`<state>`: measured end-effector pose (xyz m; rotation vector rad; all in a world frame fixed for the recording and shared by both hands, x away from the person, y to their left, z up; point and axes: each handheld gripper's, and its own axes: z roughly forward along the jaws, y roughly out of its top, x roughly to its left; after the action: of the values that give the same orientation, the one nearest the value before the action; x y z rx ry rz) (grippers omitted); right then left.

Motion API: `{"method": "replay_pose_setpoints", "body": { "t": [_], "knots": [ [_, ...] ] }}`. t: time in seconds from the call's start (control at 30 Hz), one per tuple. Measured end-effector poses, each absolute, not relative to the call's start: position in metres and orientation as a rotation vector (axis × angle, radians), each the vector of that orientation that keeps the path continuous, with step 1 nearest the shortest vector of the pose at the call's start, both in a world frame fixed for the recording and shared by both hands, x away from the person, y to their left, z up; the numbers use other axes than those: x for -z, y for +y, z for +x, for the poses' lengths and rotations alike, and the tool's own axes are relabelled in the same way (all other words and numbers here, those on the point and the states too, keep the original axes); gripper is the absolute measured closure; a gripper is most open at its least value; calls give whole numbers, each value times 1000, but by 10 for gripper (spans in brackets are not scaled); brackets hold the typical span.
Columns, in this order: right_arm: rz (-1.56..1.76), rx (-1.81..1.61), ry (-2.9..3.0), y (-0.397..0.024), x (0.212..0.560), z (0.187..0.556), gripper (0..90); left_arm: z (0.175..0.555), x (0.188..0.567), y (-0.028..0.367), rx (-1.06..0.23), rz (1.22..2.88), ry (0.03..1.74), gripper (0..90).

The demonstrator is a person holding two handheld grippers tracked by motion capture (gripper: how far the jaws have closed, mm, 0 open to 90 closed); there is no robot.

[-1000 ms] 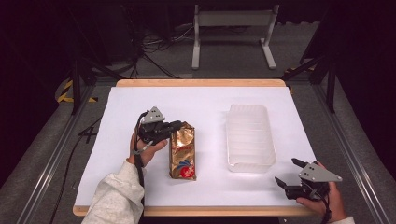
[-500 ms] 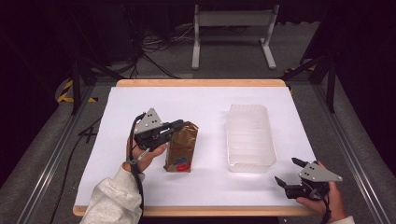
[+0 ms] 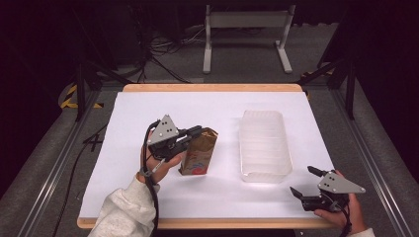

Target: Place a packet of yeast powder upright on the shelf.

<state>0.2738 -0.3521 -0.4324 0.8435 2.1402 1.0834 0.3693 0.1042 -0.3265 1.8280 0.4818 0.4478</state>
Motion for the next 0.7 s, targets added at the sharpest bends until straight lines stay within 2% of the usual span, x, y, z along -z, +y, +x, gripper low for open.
{"method": "replay_pose_setpoints", "body": {
  "t": [0.7],
  "knots": [
    [878, -1068, 2124, -355, 433, 275, 112, 384, 301, 53, -420, 1826, 387, 866]
  ]
}}
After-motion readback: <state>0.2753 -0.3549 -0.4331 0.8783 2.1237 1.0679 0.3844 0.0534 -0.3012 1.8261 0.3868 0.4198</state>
